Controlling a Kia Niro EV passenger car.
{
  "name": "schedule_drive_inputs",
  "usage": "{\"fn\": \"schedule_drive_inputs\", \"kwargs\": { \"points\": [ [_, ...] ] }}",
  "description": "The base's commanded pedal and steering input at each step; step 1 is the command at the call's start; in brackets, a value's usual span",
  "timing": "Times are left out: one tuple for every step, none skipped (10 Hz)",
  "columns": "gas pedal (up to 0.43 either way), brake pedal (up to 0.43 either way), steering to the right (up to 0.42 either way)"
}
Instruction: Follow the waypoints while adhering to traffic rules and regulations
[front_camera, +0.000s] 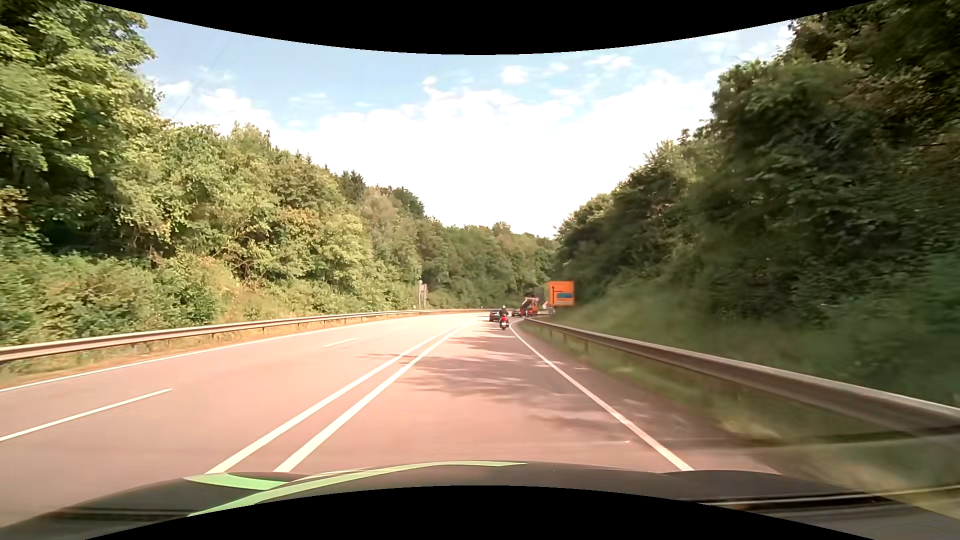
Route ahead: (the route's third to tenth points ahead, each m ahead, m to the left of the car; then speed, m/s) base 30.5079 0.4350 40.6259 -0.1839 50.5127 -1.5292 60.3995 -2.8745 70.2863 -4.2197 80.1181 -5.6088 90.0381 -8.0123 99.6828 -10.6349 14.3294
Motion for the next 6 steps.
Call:
{"fn": "schedule_drive_inputs", "kwargs": {
  "points": [
    [0.087,0.000,0.002],
    [0.087,0.000,0.003],
    [0.087,0.000,0.004],
    [0.087,0.000,0.004],
    [0.087,0.000,0.004],
    [0.079,0.000,0.005]
  ]
}}
